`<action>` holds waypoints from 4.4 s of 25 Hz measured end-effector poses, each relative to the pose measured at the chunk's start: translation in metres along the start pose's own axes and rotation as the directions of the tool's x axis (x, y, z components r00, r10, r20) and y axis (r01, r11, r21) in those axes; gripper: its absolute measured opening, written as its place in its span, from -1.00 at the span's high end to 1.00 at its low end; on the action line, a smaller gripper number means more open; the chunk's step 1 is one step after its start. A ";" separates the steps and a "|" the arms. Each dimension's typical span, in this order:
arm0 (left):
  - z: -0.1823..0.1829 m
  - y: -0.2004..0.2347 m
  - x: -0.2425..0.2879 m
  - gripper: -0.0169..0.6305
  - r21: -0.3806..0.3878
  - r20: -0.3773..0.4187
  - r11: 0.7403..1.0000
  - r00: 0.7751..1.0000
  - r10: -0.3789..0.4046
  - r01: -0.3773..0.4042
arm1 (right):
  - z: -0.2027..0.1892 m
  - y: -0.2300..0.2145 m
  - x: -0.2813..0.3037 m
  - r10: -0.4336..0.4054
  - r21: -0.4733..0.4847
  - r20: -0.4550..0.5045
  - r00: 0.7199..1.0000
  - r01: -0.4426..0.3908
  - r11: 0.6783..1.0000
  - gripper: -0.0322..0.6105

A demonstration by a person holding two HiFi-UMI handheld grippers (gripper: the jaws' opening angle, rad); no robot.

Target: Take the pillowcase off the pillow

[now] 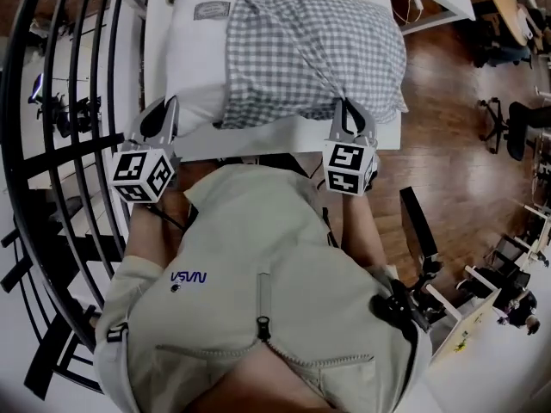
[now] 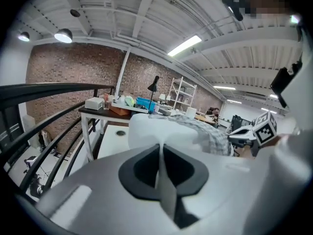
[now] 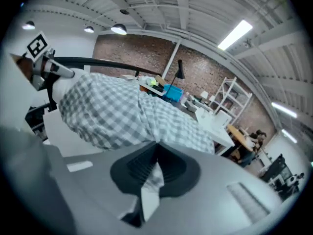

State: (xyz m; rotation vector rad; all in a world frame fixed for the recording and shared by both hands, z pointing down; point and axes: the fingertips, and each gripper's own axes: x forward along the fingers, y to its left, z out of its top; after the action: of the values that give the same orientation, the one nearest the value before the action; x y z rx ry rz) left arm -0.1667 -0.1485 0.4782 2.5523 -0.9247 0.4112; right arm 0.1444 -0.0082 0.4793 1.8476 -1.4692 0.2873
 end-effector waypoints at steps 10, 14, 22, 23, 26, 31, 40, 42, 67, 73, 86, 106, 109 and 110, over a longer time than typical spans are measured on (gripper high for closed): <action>-0.106 0.039 0.000 0.91 -0.153 -0.167 0.982 0.983 0.081 -0.107 | -0.096 -0.016 0.034 -0.024 0.037 -0.203 0.979 0.032 0.999 0.88; -0.119 0.034 0.006 0.90 -0.138 -0.170 0.986 0.983 0.069 -0.093 | -0.099 -0.008 0.038 0.036 0.112 -0.194 0.980 -0.015 0.994 0.88; -0.040 0.003 -0.006 0.59 0.113 -0.013 0.993 0.999 0.041 -0.040 | -0.051 -0.009 0.012 0.189 0.212 -0.037 0.981 -0.177 0.961 0.68; -0.022 0.001 -0.006 0.59 0.130 0.035 0.991 0.999 0.037 -0.041 | -0.038 -0.008 0.006 0.220 0.203 -0.003 0.976 -0.214 0.955 0.67; 0.027 -0.007 0.010 0.48 0.175 0.137 0.984 0.991 0.007 -0.031 | 0.009 -0.009 -0.009 0.277 0.158 0.112 0.954 -0.292 0.943 0.64; 0.068 -0.009 0.080 0.05 0.272 0.100 0.962 0.994 -0.044 0.015 | 0.081 -0.016 -0.002 0.294 0.122 0.268 0.917 -0.335 0.934 0.64; 0.048 0.028 0.192 -0.19 0.332 -0.142 0.943 0.989 0.045 0.004 | 0.133 -0.001 0.044 0.336 0.057 0.291 0.896 -0.367 0.929 0.64; 0.031 0.032 0.204 -0.19 0.322 -0.218 0.946 0.975 0.044 0.029 | 0.142 0.001 0.054 0.349 0.040 0.284 0.893 -0.375 0.926 0.64; 0.064 -0.055 0.064 0.88 0.398 0.088 0.917 0.993 -0.075 0.034 | 0.166 -0.029 0.184 0.274 0.030 0.020 0.962 -0.274 0.961 0.89; 0.085 -0.026 0.037 0.88 0.293 0.170 0.956 0.984 -0.057 0.005 | 0.113 -0.138 0.182 -0.004 0.167 -0.050 0.999 0.012 0.986 0.89; 0.059 0.017 0.103 0.87 0.315 0.069 0.947 0.997 0.045 -0.064 | 0.046 -0.166 0.205 -0.020 0.233 -0.073 0.997 0.036 0.972 0.86; -0.057 -0.116 0.063 0.02 0.318 -0.317 0.903 0.930 -0.185 0.288 | 0.000 0.014 -0.008 0.254 0.365 0.103 0.962 -0.274 0.890 0.40; -0.070 -0.113 0.071 0.15 0.359 -0.339 0.894 0.930 -0.142 0.267 | -0.029 0.038 -0.005 0.289 0.391 0.022 0.957 -0.274 0.879 0.33; -0.070 -0.112 0.074 0.25 0.376 -0.331 0.891 0.935 -0.128 0.255 | -0.037 0.045 0.000 0.297 0.392 -0.002 0.955 -0.272 0.879 0.33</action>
State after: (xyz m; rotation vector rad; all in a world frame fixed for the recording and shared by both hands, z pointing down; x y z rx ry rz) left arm -0.0476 -0.0782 0.5394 2.8070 -0.5015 0.9937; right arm 0.1134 0.0132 0.5234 1.8935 -1.7363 0.8264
